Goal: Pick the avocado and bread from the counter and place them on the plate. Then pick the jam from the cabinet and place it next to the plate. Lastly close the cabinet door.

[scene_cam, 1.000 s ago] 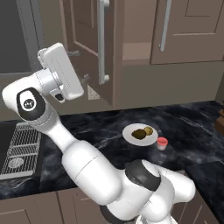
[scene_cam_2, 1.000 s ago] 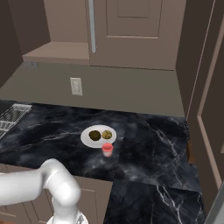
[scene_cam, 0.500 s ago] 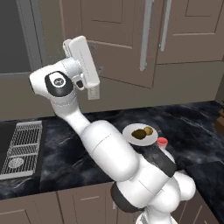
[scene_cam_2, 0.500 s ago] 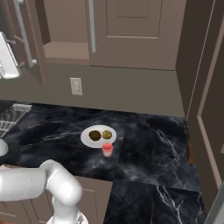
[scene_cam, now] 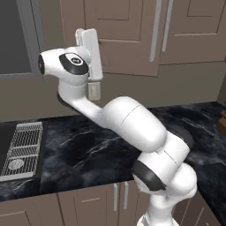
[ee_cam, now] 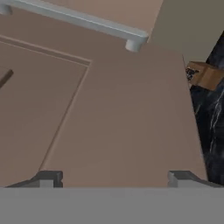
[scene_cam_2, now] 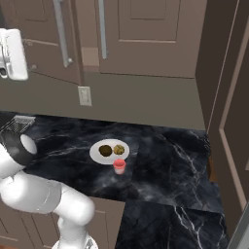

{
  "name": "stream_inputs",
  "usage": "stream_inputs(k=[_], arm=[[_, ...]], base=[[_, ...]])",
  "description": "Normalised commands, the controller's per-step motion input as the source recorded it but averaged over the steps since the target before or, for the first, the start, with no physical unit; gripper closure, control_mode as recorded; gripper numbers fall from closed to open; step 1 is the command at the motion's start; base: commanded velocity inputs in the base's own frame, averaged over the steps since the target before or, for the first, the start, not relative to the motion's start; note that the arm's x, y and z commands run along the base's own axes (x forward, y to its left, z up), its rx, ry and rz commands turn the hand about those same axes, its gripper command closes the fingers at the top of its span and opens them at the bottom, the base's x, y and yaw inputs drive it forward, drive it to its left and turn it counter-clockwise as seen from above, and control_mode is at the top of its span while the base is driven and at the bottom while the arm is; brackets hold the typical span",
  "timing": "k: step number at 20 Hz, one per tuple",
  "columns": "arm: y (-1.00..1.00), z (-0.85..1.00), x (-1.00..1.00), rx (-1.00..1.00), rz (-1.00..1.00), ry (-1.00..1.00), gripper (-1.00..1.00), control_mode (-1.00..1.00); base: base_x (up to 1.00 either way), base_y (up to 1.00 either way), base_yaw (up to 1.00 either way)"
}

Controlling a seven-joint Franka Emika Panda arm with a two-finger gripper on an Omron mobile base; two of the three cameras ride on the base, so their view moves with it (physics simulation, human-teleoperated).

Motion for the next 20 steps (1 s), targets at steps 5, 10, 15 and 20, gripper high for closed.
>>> stream_inputs(k=[5, 10, 15, 20], arm=[[-0.46, -0.01, 1.00, 0.00, 0.40, 0.44, -1.00, -1.00], [-0.57, -0.14, 1.00, 0.00, 0.42, 0.32, -1.00, -1.00], [-0.86, -0.16, 1.00, 0.01, 0.38, 0.20, -1.00, -1.00], [-0.91, -0.10, 1.00, 0.05, 0.35, 0.21, -1.00, -1.00]], base=[[0.00, 0.00, 0.00], [0.00, 0.00, 0.00], [0.00, 0.00, 0.00], [0.00, 0.00, 0.00]])
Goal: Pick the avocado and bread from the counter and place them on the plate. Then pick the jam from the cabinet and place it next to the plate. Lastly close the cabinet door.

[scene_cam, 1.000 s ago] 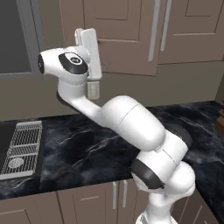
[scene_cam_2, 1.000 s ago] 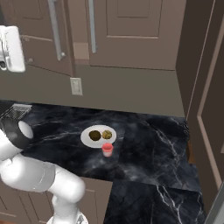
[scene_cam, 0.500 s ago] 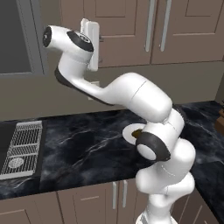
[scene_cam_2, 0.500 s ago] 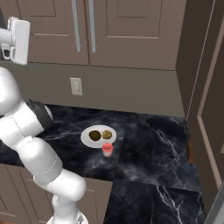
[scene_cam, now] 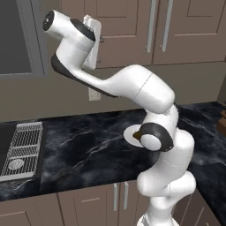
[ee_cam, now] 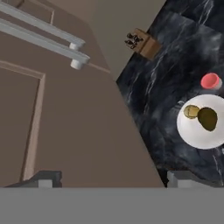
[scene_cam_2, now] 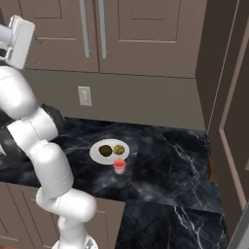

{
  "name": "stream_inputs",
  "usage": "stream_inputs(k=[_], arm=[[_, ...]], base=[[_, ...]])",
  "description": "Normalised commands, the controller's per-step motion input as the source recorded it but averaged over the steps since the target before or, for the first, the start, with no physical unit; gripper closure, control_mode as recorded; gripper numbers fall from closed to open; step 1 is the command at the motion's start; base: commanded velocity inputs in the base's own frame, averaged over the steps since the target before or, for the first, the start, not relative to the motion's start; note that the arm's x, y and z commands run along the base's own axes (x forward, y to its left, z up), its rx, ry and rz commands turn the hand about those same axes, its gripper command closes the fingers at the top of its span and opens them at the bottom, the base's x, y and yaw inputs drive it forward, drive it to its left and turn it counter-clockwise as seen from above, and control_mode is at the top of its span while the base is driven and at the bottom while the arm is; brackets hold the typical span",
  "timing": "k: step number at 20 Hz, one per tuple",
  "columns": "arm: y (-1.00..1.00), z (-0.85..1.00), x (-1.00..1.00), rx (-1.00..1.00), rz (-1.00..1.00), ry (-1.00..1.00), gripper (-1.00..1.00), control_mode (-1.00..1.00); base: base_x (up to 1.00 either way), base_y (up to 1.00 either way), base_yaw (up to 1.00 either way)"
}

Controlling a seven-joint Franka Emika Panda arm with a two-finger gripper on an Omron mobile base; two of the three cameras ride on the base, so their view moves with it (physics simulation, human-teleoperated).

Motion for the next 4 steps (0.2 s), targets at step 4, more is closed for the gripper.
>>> stream_inputs(k=[4], arm=[[-0.93, -0.02, 0.77, 0.13, 0.32, 0.27, -1.00, -1.00]], base=[[0.00, 0.00, 0.00]])
